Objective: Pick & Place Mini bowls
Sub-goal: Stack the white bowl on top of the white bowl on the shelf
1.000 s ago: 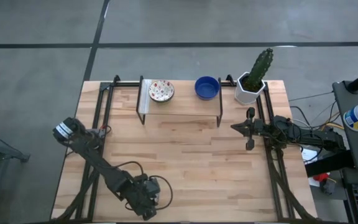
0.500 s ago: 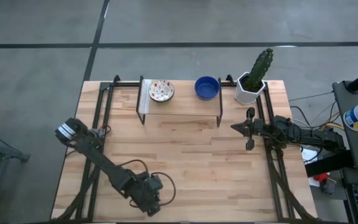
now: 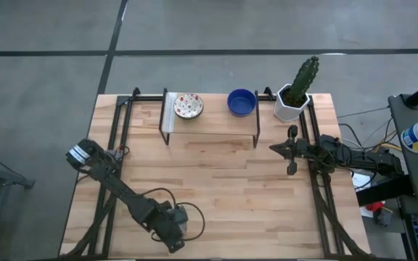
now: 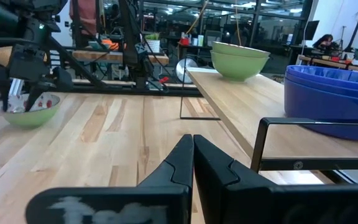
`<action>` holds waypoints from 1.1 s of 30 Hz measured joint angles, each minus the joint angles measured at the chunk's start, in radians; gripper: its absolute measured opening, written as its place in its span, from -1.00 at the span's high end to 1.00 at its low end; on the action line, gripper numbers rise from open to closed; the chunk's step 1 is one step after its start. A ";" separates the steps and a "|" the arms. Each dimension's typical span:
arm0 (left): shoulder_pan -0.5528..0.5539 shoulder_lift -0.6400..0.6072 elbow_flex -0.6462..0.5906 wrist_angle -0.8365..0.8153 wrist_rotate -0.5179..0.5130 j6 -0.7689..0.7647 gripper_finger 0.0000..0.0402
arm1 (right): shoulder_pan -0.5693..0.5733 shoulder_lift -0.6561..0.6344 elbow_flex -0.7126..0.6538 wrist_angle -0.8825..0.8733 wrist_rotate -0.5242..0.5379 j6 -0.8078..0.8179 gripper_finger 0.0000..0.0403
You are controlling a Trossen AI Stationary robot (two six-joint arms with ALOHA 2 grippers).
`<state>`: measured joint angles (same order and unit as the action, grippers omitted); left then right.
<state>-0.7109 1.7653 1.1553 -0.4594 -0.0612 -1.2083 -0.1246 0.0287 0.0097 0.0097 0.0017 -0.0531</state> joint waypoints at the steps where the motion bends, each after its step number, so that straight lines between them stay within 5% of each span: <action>1: 0.000 0.000 0.000 -0.018 0.000 0.003 0.27 | 0.000 0.000 0.000 0.000 0.000 -0.001 0.96; 9: 0.000 -0.013 0.044 -0.175 0.030 0.007 0.27 | 0.000 0.000 0.000 0.000 0.000 0.000 0.96; 17: -0.035 -0.015 0.156 -0.191 -0.007 0.012 0.27 | 0.000 0.000 0.000 0.000 0.000 -0.001 0.96; 33: -0.094 0.053 0.181 -0.233 -0.052 0.037 0.27 | 0.000 0.000 0.000 0.000 0.000 -0.002 0.96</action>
<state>-0.8047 1.8181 1.3361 -0.6922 -0.1131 -1.1713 -0.1246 0.0288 0.0098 0.0097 0.0017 -0.0547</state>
